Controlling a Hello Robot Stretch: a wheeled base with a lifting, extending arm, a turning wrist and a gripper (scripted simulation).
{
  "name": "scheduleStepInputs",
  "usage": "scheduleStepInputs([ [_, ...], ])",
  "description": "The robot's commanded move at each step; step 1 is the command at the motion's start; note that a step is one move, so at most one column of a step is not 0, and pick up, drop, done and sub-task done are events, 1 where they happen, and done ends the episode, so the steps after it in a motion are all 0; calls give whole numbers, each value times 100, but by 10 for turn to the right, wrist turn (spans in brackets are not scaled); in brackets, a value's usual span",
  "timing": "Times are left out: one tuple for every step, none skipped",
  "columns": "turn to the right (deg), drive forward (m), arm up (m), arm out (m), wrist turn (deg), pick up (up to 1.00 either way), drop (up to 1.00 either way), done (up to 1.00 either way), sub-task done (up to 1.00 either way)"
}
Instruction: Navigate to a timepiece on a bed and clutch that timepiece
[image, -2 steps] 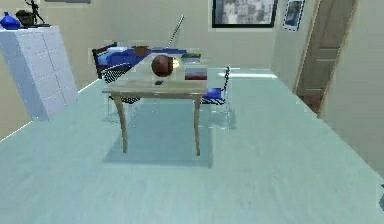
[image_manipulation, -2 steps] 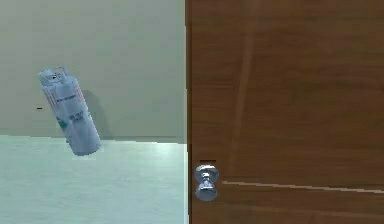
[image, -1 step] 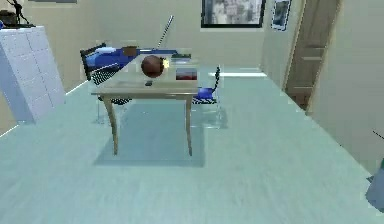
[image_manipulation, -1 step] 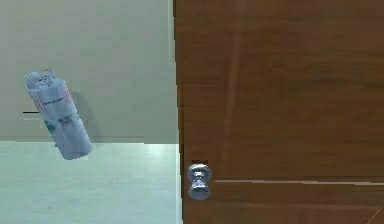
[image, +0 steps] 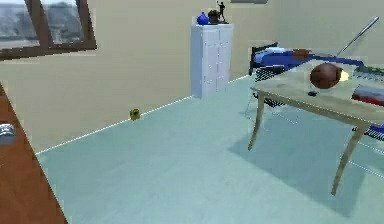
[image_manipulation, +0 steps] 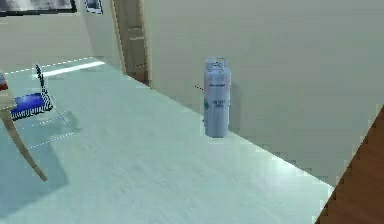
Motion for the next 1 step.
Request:
scheduleStepInputs([
  [-420, 0, 0, 0, 0, 0, 0, 0, 0],
])
